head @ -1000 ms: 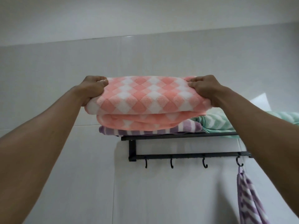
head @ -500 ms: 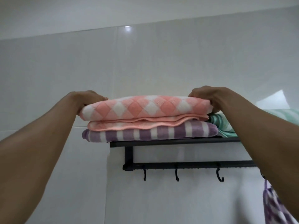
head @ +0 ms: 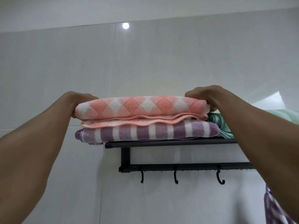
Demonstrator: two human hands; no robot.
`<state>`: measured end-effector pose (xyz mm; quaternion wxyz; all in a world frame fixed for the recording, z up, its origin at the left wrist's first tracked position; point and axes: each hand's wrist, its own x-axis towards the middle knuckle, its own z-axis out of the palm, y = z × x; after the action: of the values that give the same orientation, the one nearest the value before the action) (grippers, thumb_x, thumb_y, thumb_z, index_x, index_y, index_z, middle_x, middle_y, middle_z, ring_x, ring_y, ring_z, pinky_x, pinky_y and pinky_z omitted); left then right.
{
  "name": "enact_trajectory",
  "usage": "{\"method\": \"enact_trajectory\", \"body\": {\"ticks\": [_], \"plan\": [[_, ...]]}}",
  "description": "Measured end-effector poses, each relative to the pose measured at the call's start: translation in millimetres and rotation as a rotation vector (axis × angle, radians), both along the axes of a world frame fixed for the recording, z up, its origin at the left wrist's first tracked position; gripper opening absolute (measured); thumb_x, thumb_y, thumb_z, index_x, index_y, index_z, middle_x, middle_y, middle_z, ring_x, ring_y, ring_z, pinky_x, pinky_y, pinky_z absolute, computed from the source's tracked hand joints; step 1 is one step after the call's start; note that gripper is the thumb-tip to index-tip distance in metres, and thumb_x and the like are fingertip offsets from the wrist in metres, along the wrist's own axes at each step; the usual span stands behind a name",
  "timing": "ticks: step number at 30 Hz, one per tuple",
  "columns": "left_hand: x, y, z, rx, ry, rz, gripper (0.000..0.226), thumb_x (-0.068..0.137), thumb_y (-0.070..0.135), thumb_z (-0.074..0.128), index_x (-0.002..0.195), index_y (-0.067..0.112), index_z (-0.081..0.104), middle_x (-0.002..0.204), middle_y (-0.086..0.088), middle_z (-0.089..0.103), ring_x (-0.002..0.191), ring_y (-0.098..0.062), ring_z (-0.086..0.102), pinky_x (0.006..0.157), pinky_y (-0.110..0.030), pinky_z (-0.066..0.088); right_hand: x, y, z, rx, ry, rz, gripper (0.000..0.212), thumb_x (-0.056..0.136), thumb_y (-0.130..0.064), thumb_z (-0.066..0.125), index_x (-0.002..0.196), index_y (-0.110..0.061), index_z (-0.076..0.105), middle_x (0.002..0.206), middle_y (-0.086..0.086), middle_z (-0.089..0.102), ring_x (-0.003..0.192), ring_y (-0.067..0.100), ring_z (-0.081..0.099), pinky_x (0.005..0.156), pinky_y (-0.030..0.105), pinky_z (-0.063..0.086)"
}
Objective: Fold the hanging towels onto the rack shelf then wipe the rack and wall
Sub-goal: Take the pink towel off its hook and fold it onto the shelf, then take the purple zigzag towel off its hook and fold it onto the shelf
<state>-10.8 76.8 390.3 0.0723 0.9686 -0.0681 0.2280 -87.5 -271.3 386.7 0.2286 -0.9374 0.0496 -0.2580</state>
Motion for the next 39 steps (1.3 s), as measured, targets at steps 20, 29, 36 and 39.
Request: {"method": "enact_trajectory", "body": {"ticks": [20,29,36,39], "plan": [[-32,-60,2,-0.297,-0.221,-0.171,0.058,0.1,0.052,0.043,0.14,0.012,0.056,0.151,-0.015,0.048,0.134,-0.035,0.049,0.114,-0.047,0.037,-19,74,-28,-0.368,-0.406,-0.12,0.063,0.104,-0.057,0.022,0.143,-0.015,0.049,0.144,0.014,0.054,0.127,0.036,0.053,0.107,0.05,0.037],[-85,-63,-37,-0.402,-0.598,-0.297,0.046,0.102,0.046,0.04,0.11,0.012,0.069,0.125,-0.013,0.067,0.11,-0.033,0.062,0.095,-0.043,0.051,-65,83,-67,-0.326,-0.634,-0.074,0.046,0.103,-0.044,0.033,0.119,-0.017,0.066,0.122,0.012,0.067,0.106,0.033,0.06,0.099,0.049,0.047],[-127,-72,-94,-0.481,-0.739,-0.363,0.036,0.097,0.043,0.048,0.108,0.019,0.071,0.111,-0.005,0.073,0.103,-0.028,0.065,0.095,-0.045,0.053,-108,82,-119,-0.32,-0.556,-0.034,0.037,0.098,-0.035,0.044,0.124,-0.019,0.065,0.127,0.011,0.066,0.109,0.032,0.062,0.088,0.041,0.051],[-139,-76,-120,-0.513,-0.711,-0.364,0.03,0.098,0.037,0.052,0.106,0.017,0.072,0.103,-0.005,0.073,0.095,-0.027,0.066,0.088,-0.043,0.055,-127,80,-135,-0.302,-0.498,-0.032,0.037,0.096,-0.037,0.047,0.123,-0.022,0.066,0.129,0.009,0.066,0.109,0.033,0.063,0.092,0.043,0.053]]}}
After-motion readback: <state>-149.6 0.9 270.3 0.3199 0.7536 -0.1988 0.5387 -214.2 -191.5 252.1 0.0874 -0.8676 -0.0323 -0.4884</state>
